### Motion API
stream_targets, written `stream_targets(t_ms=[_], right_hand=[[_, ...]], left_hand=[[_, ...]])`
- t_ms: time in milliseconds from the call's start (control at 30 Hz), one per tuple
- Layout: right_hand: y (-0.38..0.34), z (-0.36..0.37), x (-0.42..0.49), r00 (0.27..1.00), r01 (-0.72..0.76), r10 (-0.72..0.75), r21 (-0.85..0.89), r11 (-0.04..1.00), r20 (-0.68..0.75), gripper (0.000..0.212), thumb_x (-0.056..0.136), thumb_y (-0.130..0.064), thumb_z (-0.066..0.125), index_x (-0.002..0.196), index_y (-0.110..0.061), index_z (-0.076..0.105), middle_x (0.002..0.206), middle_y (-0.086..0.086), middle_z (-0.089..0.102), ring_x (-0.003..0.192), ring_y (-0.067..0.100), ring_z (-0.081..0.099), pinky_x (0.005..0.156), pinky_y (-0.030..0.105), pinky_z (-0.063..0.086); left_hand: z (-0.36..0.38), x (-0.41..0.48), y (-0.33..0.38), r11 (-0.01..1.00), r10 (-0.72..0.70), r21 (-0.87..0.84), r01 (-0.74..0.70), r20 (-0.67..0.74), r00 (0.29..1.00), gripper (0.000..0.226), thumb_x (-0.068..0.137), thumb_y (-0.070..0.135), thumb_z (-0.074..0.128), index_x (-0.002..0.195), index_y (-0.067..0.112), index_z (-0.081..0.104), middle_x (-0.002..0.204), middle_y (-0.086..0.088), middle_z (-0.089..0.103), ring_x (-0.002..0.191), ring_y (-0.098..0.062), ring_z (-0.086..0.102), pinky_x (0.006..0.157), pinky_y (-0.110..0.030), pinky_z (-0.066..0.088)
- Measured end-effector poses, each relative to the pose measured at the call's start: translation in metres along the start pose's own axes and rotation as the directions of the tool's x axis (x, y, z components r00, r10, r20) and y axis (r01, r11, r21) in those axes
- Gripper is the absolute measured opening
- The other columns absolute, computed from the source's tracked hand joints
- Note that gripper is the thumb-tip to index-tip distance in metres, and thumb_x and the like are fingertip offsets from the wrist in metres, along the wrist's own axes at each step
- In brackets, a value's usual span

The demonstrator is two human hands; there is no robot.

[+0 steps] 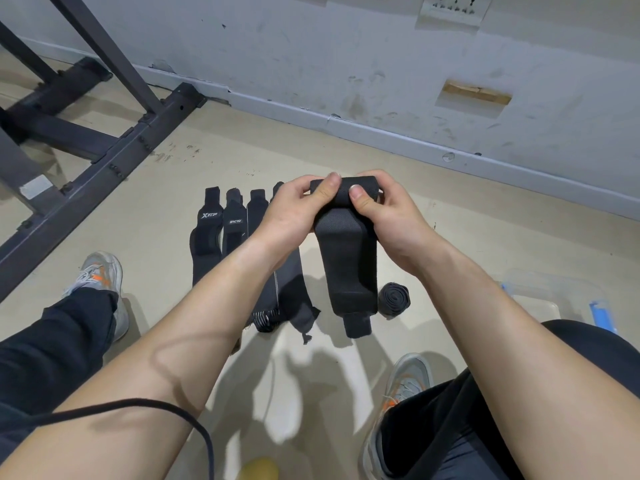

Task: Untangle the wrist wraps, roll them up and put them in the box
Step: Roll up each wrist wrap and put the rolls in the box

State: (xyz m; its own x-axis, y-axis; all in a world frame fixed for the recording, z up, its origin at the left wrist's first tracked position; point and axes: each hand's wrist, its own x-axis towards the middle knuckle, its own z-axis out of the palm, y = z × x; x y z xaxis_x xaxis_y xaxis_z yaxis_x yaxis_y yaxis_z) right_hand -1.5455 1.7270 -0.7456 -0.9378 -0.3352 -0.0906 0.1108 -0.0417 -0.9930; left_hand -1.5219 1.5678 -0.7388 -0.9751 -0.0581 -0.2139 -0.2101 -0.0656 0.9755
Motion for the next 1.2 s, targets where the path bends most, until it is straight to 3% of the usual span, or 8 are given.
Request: stream_targets(t_ms=[100, 200, 300, 400, 600, 767, 900, 1200], right_hand=[[-0.004, 0.001, 0.001, 1.0, -0.009, 0.008, 0.047, 0.999, 0.006, 0.022, 0.095, -0.017, 0.065, 0.115, -0.01, 0.059, 0.092, 0.002, 0.069, 0.087, 0.017, 0.067, 0.08, 0.032, 0.056], [-0.007, 0.0, 0.004, 0.997, -0.073, 0.074, 0.024, 0.997, -0.023, 0.02, 0.091, -0.03, 0.065, 0.105, -0.016, 0.062, 0.091, -0.006, 0.07, 0.087, 0.011, 0.068, 0.082, 0.034, 0.052], [-0.005, 0.001, 0.004, 0.998, -0.05, 0.046, -0.095, 0.994, -0.042, 0.025, 0.101, -0.044, 0.057, 0.1, -0.019, 0.062, 0.087, -0.012, 0.069, 0.086, 0.007, 0.067, 0.082, 0.031, 0.051], [-0.003, 0.001, 0.003, 0.998, 0.006, -0.012, -0.117, 0.993, -0.057, 0.019, 0.103, -0.032, 0.058, 0.102, -0.013, 0.061, 0.09, -0.002, 0.067, 0.083, 0.009, 0.065, 0.079, 0.028, 0.052], [-0.005, 0.001, 0.002, 0.993, 0.053, -0.056, -0.038, 0.998, -0.107, 0.009, 0.099, -0.016, 0.065, 0.105, -0.01, 0.063, 0.084, -0.002, 0.065, 0.074, 0.005, 0.063, 0.07, 0.019, 0.052], [-0.009, 0.001, 0.001, 0.991, 0.006, 0.003, 0.074, 0.997, -0.132, 0.024, 0.095, -0.02, 0.071, 0.113, -0.008, 0.06, 0.086, -0.002, 0.073, 0.079, 0.011, 0.07, 0.071, 0.025, 0.056], [-0.008, 0.004, -0.001, 0.996, -0.083, 0.082, -0.043, 0.996, -0.022, 0.038, 0.104, -0.039, 0.055, 0.124, -0.009, 0.065, 0.105, 0.0, 0.076, 0.092, 0.01, 0.073, 0.071, 0.022, 0.055], [-0.001, 0.002, 0.005, 1.0, -0.024, 0.024, 0.017, 1.0, -0.009, 0.039, 0.106, -0.036, 0.051, 0.117, -0.002, 0.066, 0.102, 0.009, 0.075, 0.094, 0.021, 0.071, 0.084, 0.037, 0.056]], left_hand=[[-0.004, 0.002, -0.001, 0.999, 0.036, -0.021, -0.036, -0.013, 0.999, 0.015, 0.098, 0.021, 0.07, 0.108, 0.01, 0.071, 0.084, -0.003, 0.076, 0.081, -0.018, 0.074, 0.077, -0.032, 0.058], [-0.005, -0.001, 0.002, 0.997, 0.071, 0.029, -0.071, -0.003, 0.997, 0.02, 0.097, 0.009, 0.069, 0.117, 0.007, 0.067, 0.068, 0.008, 0.073, 0.068, -0.006, 0.07, 0.068, -0.021, 0.055], [-0.006, -0.003, -0.001, 0.988, 0.122, 0.089, -0.124, 0.028, 0.992, 0.029, 0.09, 0.006, 0.077, 0.117, 0.01, 0.068, 0.089, 0.0, 0.075, 0.083, -0.012, 0.072, 0.081, -0.03, 0.06], [-0.005, -0.005, -0.005, 0.99, 0.125, 0.068, -0.126, 0.018, 0.992, 0.028, 0.089, 0.006, 0.078, 0.112, 0.016, 0.067, 0.099, -0.003, 0.074, 0.091, -0.013, 0.071, 0.09, -0.031, 0.058], [0.001, -0.005, 0.0, 0.999, 0.044, 0.016, -0.044, 0.033, 0.999, 0.046, 0.091, 0.043, 0.068, 0.115, 0.004, 0.069, 0.105, -0.016, 0.077, 0.1, -0.02, 0.074, 0.096, -0.037, 0.059], [-0.001, -0.002, 0.002, 0.999, 0.053, 0.0, -0.053, 0.032, 0.998, 0.015, 0.1, 0.015, 0.065, 0.112, 0.008, 0.069, 0.085, 0.002, 0.078, 0.08, -0.011, 0.075, 0.071, -0.023, 0.058], [-0.005, 0.001, 0.005, 0.996, 0.085, 0.007, -0.085, -0.011, 0.996, 0.02, 0.096, 0.008, 0.069, 0.115, 0.013, 0.067, 0.097, -0.002, 0.077, 0.09, -0.014, 0.074, 0.073, -0.027, 0.058], [-0.006, 0.0, -0.001, 0.967, 0.204, 0.15, -0.204, 0.019, 0.979, 0.034, 0.089, -0.004, 0.075, 0.116, 0.012, 0.063, 0.106, -0.005, 0.066, 0.101, -0.015, 0.065, 0.078, -0.027, 0.06]])
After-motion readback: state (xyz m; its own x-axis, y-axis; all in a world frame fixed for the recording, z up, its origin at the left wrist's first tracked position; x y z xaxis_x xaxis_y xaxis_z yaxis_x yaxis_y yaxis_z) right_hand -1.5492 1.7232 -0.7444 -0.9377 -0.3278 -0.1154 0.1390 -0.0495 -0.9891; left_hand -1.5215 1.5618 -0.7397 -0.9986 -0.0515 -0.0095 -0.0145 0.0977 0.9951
